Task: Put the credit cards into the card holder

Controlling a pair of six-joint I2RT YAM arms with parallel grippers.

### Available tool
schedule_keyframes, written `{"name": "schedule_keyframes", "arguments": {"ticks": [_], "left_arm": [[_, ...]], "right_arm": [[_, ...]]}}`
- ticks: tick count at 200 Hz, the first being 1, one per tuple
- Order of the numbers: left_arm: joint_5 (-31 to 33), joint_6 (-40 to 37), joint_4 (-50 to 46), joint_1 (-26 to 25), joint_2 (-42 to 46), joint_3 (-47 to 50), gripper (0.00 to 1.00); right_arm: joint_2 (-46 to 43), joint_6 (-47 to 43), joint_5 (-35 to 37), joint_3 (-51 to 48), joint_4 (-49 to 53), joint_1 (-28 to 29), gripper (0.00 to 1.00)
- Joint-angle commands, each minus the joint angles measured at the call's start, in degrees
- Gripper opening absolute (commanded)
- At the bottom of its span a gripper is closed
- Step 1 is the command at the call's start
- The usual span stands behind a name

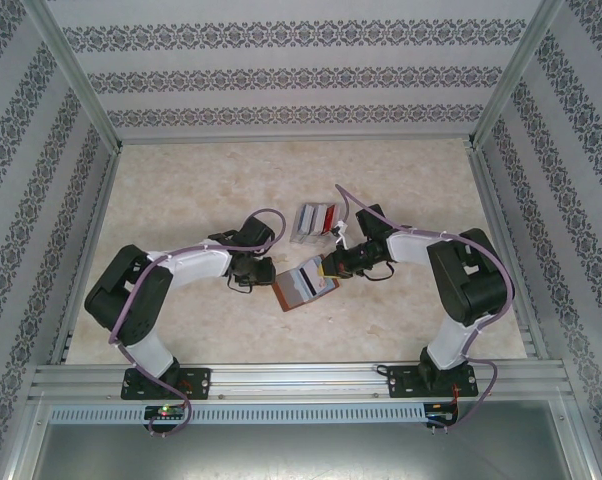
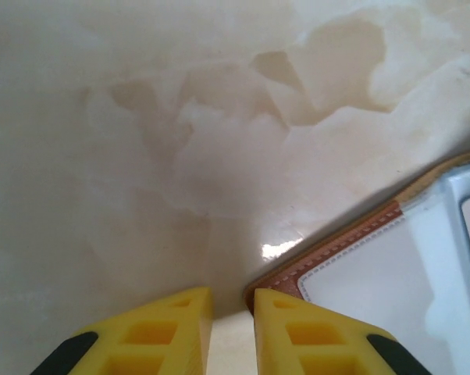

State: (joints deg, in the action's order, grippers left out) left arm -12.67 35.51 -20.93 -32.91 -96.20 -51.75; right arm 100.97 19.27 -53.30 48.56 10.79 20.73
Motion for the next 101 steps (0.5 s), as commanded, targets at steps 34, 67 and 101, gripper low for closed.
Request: {"name": "schedule_keyframes", "arguments": {"ticks": [34,67,101], "left_arm": [[-0.69,-1.05,3.08,-0.51,-3.97,-0.74,0.17],[-0.03,-0.84,3.00,-0.56,-3.84,-0.28,0.17],[0.34,-1.16,2.03,-0.52,-4.31,-0.70,0.14]], "right_arm": [[2.67,-0.08,-2.95,0.39,-0.58,0.88,0.00],[2.73,-0.72,-2.60,0.88,-0.16,1.89,0.00],[2.78,-0.49,-2.42,0.84,-0.73,2.80,0.00]]}}
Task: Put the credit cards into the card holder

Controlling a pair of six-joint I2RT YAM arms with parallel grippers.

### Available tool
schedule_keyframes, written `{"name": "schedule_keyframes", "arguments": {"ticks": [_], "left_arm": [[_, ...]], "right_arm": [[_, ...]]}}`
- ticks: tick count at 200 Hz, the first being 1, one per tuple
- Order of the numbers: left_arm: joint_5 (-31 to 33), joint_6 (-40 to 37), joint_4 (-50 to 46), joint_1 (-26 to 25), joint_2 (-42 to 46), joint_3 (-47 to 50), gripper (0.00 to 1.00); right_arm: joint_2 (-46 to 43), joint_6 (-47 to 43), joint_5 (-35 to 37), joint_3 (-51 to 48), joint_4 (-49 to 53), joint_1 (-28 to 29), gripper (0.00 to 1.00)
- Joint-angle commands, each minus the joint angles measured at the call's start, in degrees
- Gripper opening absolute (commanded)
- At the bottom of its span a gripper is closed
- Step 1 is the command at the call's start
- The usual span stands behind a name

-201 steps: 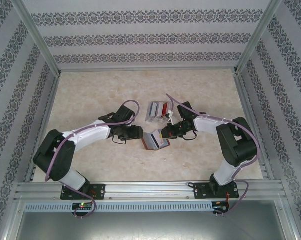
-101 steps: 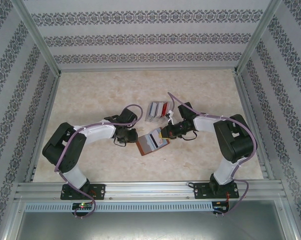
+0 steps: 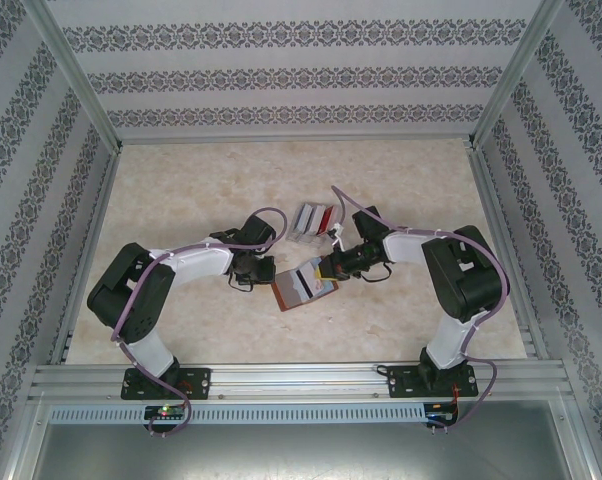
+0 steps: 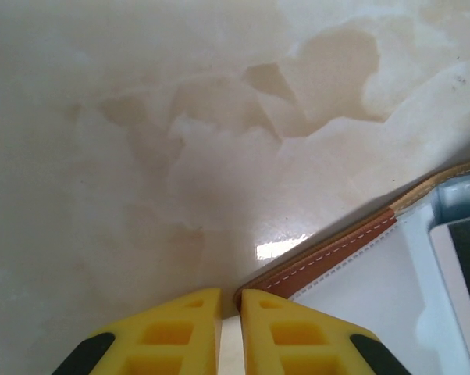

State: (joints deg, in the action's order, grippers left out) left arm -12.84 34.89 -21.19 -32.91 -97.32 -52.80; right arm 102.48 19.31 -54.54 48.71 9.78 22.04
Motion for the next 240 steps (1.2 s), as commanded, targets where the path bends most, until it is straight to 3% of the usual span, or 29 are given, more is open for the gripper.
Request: {"name": "schedule_keyframes", "arguments": {"ticks": [1,93,152,189,240], "left_arm": [[0.57,-0.54,2.34,-0.51,-3.12,0.42,0.14],[2.85,-2.82,0.29,-0.50,-3.16,-0.06,0.12],[3.05,-3.76,1.01,-0.49,-3.30,0.87,0.12],[2.87,-3.27,1.39,-0.49,-3.39,1.38,0.11],[3.39,-3.07,1.46,-0.51,-3.31,1.99,0.09]], "right_arm": [[1.30,-0.52,-1.18,0.73,0.26,1.50,0.00],[-1.16,10.45,6.29,-3.00,-9.39,3.18,0.04],[-2.64,10.72,9.34,-3.28,-10.22,3.60,0.02],[-2.60,14.58,11.44,-5.05,-13.78,7.56,0.02],[-5.69,18.68,16.87,-7.16,-15.79,12.61,0.11]]}}
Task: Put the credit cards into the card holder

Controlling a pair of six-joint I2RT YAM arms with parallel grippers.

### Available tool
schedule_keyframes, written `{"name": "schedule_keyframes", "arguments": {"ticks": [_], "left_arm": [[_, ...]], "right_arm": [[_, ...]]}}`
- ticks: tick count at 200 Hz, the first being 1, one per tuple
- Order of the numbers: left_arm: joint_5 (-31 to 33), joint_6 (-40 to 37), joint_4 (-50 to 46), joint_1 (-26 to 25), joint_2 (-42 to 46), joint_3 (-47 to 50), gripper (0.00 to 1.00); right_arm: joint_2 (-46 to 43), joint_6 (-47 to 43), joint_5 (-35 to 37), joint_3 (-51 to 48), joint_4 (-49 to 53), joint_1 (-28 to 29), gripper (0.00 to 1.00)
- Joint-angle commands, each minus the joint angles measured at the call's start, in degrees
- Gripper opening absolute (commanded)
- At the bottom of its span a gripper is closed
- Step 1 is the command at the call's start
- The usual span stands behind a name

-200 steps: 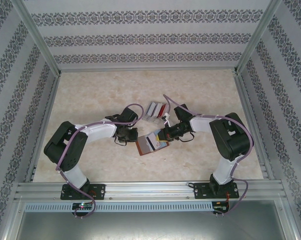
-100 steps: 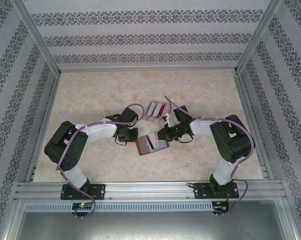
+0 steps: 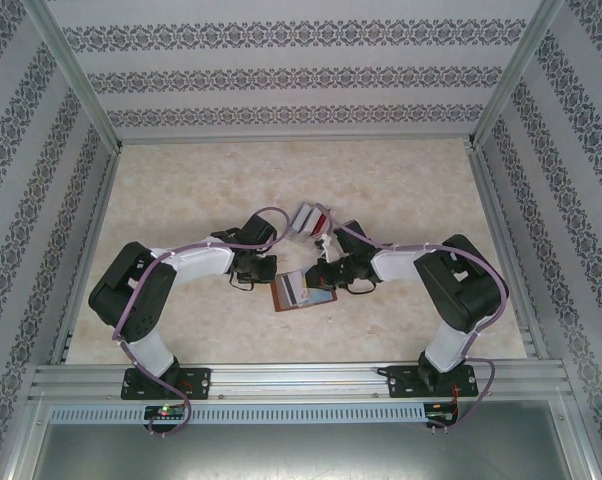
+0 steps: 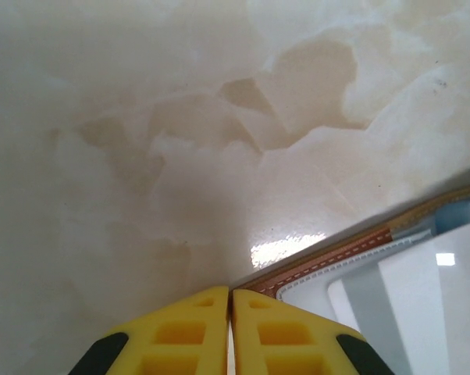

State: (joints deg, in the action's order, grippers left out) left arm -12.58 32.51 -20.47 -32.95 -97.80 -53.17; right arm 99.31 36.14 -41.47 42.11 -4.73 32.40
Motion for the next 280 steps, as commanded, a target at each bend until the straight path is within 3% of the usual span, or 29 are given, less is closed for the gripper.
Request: {"name": "schedule_keyframes", "arguments": {"ticks": [1,78,125,166,211,280], "left_arm": [[3.15,-0.73,0.67,-0.46,-2.88,2.32,0.09],[2.67,-1.45,0.19,-0.47,-2.36,2.29,0.07],[1.96,-1.14,1.17,-0.46,-2.35,3.13,0.06],[1.33,-0.67,0.60,-0.45,-3.12,2.84,0.06],[1.00,-0.31,1.05,-0.47,-2.77,3.52,0.06],[0.55,-0.06,0.85,-0.45,-3.09,3.71,0.06]], "right_arm": [[-2.57,1.84,4.00,-0.55,-1.08,2.32,0.11],[-8.21,0.35,12.10,-1.55,5.25,4.10,0.26],[-7.64,0.16,13.13,-0.75,6.77,5.54,0.21],[-3.84,1.98,17.60,2.06,8.89,9.87,0.30],[-0.37,3.98,17.04,4.62,6.17,13.57,0.29],[-6.18,0.36,22.67,6.77,14.95,14.97,0.36]]}}
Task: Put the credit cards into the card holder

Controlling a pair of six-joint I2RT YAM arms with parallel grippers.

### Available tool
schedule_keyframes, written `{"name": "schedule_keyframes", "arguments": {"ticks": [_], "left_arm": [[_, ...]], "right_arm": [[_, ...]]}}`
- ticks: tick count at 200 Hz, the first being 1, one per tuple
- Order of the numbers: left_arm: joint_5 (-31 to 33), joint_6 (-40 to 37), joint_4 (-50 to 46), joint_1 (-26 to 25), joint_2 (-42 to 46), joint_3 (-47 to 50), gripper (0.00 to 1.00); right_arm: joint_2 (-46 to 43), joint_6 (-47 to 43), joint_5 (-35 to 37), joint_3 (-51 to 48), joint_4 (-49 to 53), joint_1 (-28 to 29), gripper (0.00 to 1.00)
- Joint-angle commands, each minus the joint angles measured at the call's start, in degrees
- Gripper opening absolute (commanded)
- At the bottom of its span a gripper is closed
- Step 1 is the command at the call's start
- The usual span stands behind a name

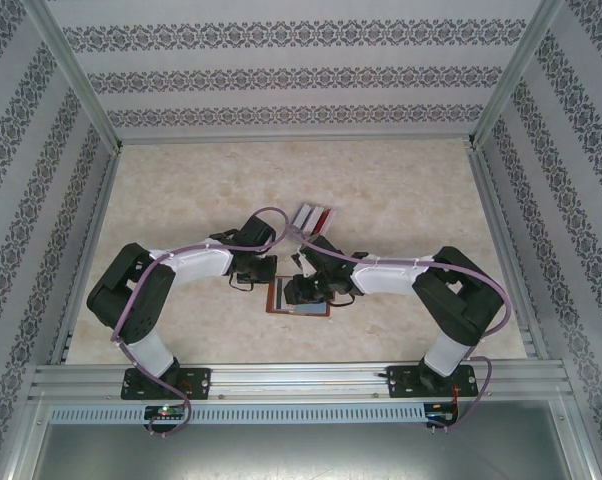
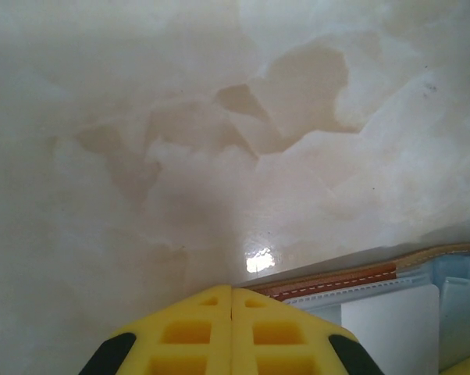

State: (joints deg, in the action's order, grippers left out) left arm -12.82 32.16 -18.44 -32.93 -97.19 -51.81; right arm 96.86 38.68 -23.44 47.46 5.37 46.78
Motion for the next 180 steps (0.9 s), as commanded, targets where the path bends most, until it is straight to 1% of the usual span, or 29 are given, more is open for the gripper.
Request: {"name": "schedule_keyframes", "arguments": {"ticks": [1,26,61,83,104,116,130,147,180], "left_arm": [[0.78,0.28,-1.22,-0.51,-3.71,2.34,0.06],[0.35,0.55,-0.02,-0.47,-3.52,3.10,0.06],[0.03,0.05,-1.06,-0.48,-2.22,2.70,0.07],[-1.99,-0.23,-1.02,-0.47,-0.51,2.39,0.13],[-3.03,-0.03,-0.90,-0.48,2.88,2.78,0.18],[-3.09,0.51,0.09,-0.46,5.21,3.43,0.26],[-3.09,0.62,-0.46,-0.42,7.32,2.92,0.31],[-2.34,0.62,-2.17,-0.42,9.57,2.41,0.32],[-1.60,0.27,-3.97,-0.46,12.34,2.52,0.34]], "right_arm": [[-3.89,-2.19,4.81,1.41,5.02,0.63,0.36],[-6.25,-3.39,5.99,1.05,7.78,0.33,0.39],[-9.36,-4.57,9.08,1.29,10.92,-0.74,0.44],[-13.87,-5.11,14.38,2.22,13.29,-2.42,0.47],[-18.14,-3.56,18.88,3.57,14.20,-4.89,0.54],[-20.12,-3.11,21.58,3.99,14.04,-6.50,0.58],[-21.49,-2.49,24.62,4.09,13.90,-8.73,0.62],[-21.42,-0.73,23.48,4.79,13.86,-11.99,0.59],[-18.72,-1.97,21.39,8.11,15.52,-12.82,0.59]]}}
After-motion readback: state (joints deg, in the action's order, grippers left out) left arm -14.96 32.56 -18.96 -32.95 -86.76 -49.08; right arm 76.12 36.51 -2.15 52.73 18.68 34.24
